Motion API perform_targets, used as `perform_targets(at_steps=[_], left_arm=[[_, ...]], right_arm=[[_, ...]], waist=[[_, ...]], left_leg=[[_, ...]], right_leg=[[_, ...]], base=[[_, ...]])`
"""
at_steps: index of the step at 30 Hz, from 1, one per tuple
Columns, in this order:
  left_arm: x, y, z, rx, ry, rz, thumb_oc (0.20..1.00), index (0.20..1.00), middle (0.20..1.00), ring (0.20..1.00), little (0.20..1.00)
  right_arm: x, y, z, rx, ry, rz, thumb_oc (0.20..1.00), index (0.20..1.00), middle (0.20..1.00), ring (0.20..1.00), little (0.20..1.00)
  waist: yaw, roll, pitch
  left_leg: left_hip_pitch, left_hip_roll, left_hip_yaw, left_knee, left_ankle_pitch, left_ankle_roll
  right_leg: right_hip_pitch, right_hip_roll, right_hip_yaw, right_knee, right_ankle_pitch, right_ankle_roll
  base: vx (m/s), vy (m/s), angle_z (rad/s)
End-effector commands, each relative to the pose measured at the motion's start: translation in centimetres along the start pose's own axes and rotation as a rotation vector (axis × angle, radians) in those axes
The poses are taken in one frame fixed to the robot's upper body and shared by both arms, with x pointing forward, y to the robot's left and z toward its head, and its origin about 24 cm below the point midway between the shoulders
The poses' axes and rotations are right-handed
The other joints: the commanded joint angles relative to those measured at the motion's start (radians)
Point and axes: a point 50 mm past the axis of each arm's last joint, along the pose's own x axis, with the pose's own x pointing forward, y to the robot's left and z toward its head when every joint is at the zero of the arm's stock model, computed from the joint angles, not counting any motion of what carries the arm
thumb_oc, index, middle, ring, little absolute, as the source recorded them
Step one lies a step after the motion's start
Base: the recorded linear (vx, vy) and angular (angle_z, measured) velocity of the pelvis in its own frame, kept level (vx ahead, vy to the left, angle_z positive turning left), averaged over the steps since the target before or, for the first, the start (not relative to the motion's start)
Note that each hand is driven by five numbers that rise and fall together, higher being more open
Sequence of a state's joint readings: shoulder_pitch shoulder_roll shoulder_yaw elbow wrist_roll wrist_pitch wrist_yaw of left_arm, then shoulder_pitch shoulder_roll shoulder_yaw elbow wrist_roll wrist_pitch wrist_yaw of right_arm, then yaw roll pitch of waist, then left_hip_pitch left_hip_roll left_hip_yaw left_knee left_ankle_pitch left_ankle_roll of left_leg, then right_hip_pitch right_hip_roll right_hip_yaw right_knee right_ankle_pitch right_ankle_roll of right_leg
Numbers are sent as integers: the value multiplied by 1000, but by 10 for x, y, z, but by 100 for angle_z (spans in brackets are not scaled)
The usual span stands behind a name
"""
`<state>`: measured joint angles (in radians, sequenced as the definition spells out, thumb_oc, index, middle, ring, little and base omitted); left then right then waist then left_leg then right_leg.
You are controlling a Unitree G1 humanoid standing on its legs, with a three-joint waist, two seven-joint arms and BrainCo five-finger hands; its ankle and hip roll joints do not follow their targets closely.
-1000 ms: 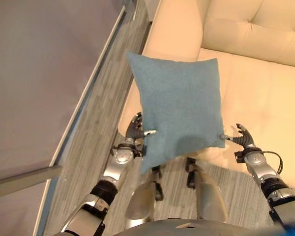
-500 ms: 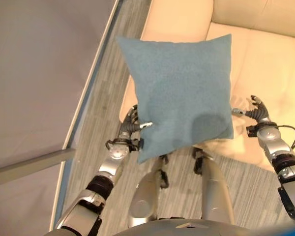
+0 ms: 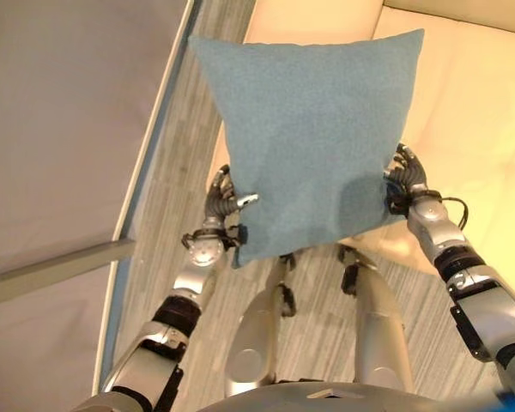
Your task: Pick up all the scattered cushions and arrange them neatly on the sofa.
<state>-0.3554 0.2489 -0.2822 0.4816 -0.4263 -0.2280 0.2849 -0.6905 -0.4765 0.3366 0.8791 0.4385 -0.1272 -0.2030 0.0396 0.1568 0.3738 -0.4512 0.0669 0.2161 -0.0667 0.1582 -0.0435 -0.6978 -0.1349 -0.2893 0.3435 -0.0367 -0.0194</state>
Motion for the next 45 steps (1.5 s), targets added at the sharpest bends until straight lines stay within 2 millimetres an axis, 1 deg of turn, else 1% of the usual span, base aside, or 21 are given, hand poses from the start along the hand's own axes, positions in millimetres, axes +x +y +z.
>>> perform_targets(at_steps=[1,2,3,6,10,14,15,18,21,22,26,30,33,35,37,38,39,40,42,43,45], left_arm=[[8,-30,9,-79,-33,-32,1000,1000,1000,1000,1000],[8,-33,7,-91,-25,-27,325,325,325,325,325],[8,-33,7,-91,-25,-27,200,200,200,200,200],[3,-30,-4,-105,18,-19,200,200,200,200,200],[-4,-25,-17,-111,71,0,200,200,200,200,200],[-23,-9,-45,-115,181,44,200,200,200,200,200],[-23,-9,-45,-115,181,44,200,200,200,200,200],[-36,-4,-59,-118,242,51,200,200,200,200,200],[-42,-4,-63,-130,259,44,200,200,200,200,200],[-46,-4,-65,-131,267,22,200,200,200,200,200],[-54,-3,-66,-136,271,-2,200,200,200,200,200],[-63,-10,-69,-130,285,-57,200,200,200,200,200],[-63,-13,-67,-128,276,-73,200,200,200,200,200],[-62,-17,-61,-109,248,-106,200,200,200,200,200],[-62,-16,-60,-101,245,-107,200,200,200,200,200],[-59,-18,-56,-82,225,-114,200,200,200,200,200],[-59,-18,-56,-82,225,-114,200,200,200,200,200],[-57,-18,-53,-78,213,-111,200,200,200,200,200],[-55,-19,-49,-64,195,-116,200,200,200,200,200],[-56,-19,-50,-62,200,-122,200,200,200,200,200],[-57,-20,-52,-63,214,-125,200,200,200,200,200]], right_arm=[[-19,110,37,195,-169,344,1000,1000,1000,1000,1000],[-29,130,33,270,-151,405,200,200,200,200,200],[-29,130,33,270,-151,405,200,200,200,200,200],[-40,142,25,267,-137,457,200,200,200,200,200],[-46,142,12,228,-112,468,200,200,200,200,200],[-62,125,-25,191,-32,443,200,200,200,200,200],[-62,125,-25,191,-31,443,200,200,200,200,200],[-74,109,-49,188,24,401,200,200,200,200,200],[-78,99,-55,200,36,373,200,200,200,200,200],[-82,90,-63,204,53,346,200,200,200,200,200],[-89,82,-72,213,77,331,200,200,200,200,200],[-97,75,-83,215,113,315,200,200,200,200,200],[-99,74,-83,208,107,312,200,200,200,200,200],[-100,73,-77,206,79,302,200,200,200,200,200],[-100,74,-77,210,77,303,200,200,200,200,200],[-99,75,-71,222,51,288,200,200,200,200,200],[-99,75,-71,222,51,288,200,200,200,200,200],[-99,75,-70,227,44,278,200,200,200,200,200],[-100,73,-70,211,39,262,200,200,200,200,200],[-100,72,-70,207,37,260,200,200,200,200,200],[-101,68,-72,198,40,246,200,200,200,200,200]], waist=[[7,-61,-24],[5,-65,-22],[5,-65,-22],[-2,-75,-23],[-11,-87,-27],[-32,-119,-40],[-31,-119,-40],[-51,-129,-57],[-62,-135,-74],[-76,-144,-91],[-84,-162,-126],[-112,-158,-174],[-117,-163,-190],[-126,-173,-198],[-126,-177,-204],[-129,-183,-199],[-129,-183,-200],[-122,-185,-195],[-105,-176,-187],[-107,-176,-186],[-111,-180,-197]], left_leg=[[55,14,-12,-21,1,-107],[72,14,-11,-21,-2,-108],[72,14,-11,-21,-3,-108],[115,16,-9,-21,-12,-108],[166,18,-6,-21,-23,-105],[282,21,8,-21,-52,-90],[283,21,8,-21,-52,-91],[349,22,17,-21,-64,-84],[373,23,24,-19,-68,-83],[404,24,32,-1,-88,-82],[432,3,2,61,-145,-69],[485,-25,9,50,-180,-47],[501,-42,11,43,-188,-34],[532,-68,9,17,-196,-13],[535,-70,25,7,-195,-8],[556,-67,66,-14,-190,1],[555,-67,66,-14,-190,1],[560,-61,82,-16,-190,3],[570,-44,106,-10,-190,3],[574,-41,109,-9,-187,6],[565,-30,106,-5,-178,10]], right_leg=[[169,-17,60,-359,194,161],[190,-14,59,-363,193,160],[190,-14,59,-363,193,160],[238,-10,60,-373,192,157],[291,-4,60,-378,185,156],[403,10,75,-386,165,154],[404,10,75,-387,165,154],[469,18,78,-399,150,153],[488,22,78,-400,143,153],[519,27,88,-399,134,153],[549,39,136,-401,128,158],[566,38,176,-396,140,179],[557,33,199,-388,154,194],[540,32,237,-373,184,232],[529,32,246,-367,190,241],[504,31,234,-314,187,259],[503,31,234,-314,187,259],[493,23,187,-282,176,264],[506,-22,48,-223,134,237],[518,-24,49,-198,113,227],[534,-1,119,-161,77,211]], base=[[-11,39,2],[-8,32,0],[4,57,-1],[13,51,-1],[34,38,-5],[52,25,-6],[39,18,-12],[23,8,-14],[16,0,-4],[48,12,-4],[46,48,-28],[51,102,-47],[14,148,-39],[-55,207,-93],[-53,108,-92],[-57,84,-80],[-102,102,-93],[-73,41,-75],[-107,39,-52],[-107,-5,-65],[-67,-55,-36]])
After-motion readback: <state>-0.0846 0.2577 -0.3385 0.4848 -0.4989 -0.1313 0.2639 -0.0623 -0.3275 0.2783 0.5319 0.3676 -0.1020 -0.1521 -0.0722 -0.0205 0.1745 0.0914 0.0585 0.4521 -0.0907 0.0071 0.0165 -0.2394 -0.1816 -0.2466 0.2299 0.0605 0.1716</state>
